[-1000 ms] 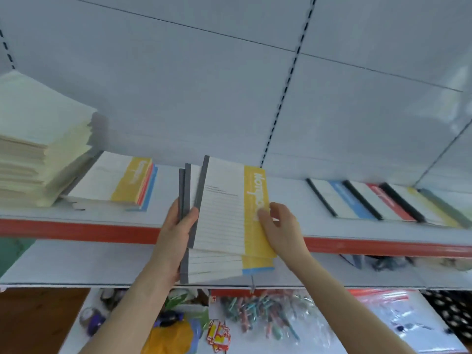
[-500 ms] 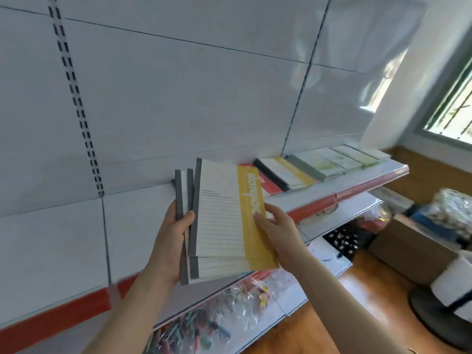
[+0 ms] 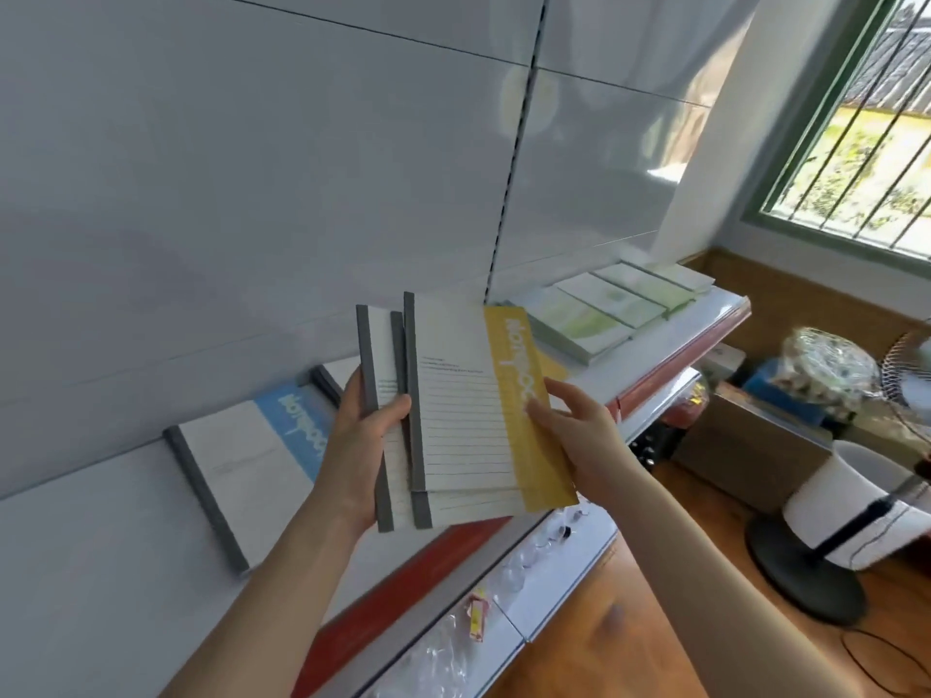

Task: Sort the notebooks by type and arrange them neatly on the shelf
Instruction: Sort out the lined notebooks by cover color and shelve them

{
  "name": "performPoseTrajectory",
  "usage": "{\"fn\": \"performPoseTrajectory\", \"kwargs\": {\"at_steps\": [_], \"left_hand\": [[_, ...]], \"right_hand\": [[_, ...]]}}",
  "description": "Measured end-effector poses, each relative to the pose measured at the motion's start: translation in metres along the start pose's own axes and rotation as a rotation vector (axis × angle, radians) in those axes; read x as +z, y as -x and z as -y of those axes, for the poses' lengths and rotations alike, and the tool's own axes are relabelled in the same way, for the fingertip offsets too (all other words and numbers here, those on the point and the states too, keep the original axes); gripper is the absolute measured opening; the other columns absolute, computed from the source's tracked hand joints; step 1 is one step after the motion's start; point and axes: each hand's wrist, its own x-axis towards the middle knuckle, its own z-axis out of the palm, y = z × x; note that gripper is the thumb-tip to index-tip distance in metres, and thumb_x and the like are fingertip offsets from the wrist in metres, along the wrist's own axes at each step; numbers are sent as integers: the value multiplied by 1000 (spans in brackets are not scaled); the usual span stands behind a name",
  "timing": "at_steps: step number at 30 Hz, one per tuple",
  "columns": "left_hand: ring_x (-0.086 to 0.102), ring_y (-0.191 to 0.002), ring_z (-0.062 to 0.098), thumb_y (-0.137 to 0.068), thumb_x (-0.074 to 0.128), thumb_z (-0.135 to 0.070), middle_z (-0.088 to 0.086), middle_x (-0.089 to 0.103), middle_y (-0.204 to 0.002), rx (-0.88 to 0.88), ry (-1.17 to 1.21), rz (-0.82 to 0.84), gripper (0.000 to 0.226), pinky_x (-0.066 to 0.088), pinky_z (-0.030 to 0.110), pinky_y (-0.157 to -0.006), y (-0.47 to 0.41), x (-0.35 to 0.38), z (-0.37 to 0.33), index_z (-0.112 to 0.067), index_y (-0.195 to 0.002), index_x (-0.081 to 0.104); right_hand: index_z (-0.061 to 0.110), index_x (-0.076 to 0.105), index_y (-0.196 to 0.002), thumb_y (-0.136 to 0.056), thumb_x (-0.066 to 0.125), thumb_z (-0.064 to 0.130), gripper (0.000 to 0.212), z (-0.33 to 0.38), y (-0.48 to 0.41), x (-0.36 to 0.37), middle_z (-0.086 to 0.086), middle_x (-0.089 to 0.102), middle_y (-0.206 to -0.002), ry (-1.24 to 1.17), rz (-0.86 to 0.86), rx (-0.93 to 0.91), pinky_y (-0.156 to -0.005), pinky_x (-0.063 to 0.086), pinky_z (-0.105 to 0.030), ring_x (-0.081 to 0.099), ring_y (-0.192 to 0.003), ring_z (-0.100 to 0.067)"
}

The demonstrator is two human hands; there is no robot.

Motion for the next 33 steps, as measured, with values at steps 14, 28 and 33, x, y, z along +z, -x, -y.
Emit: {"fn": "performPoseTrajectory", "kwargs": {"at_steps": [14,28,33], "left_hand": [[66,-84,13,-91,52,-7,0,67,-102,-2,-114,-291,37,50,22,-55,-88,23,22,-29,-121,51],[63,-89,17,-91,51,-5,-2,66,-100,16,-141,-506,34,46,29,-63,-95,43,38,-28,-116,53],[65,-88,15,-91,52,-7,-5,68,-98,29,-143,-516,35,48,29,-63,-95,50,41,-33,-114,54]], "right_hand": [[10,56,-120,-89,57,5,32,31,-212,-60,-3,63,-83,146,67,-23,-68,51,-32,59,-70,-18],[3,64,-98,-88,52,8,16,2,-278,-46,-9,63,-81,780,229,-234,-65,46,-33,58,-75,-27],[2,56,-105,-88,51,8,19,-3,-272,-41,-17,57,-108,1100,199,-375,-79,37,-34,50,-104,-32]]}}
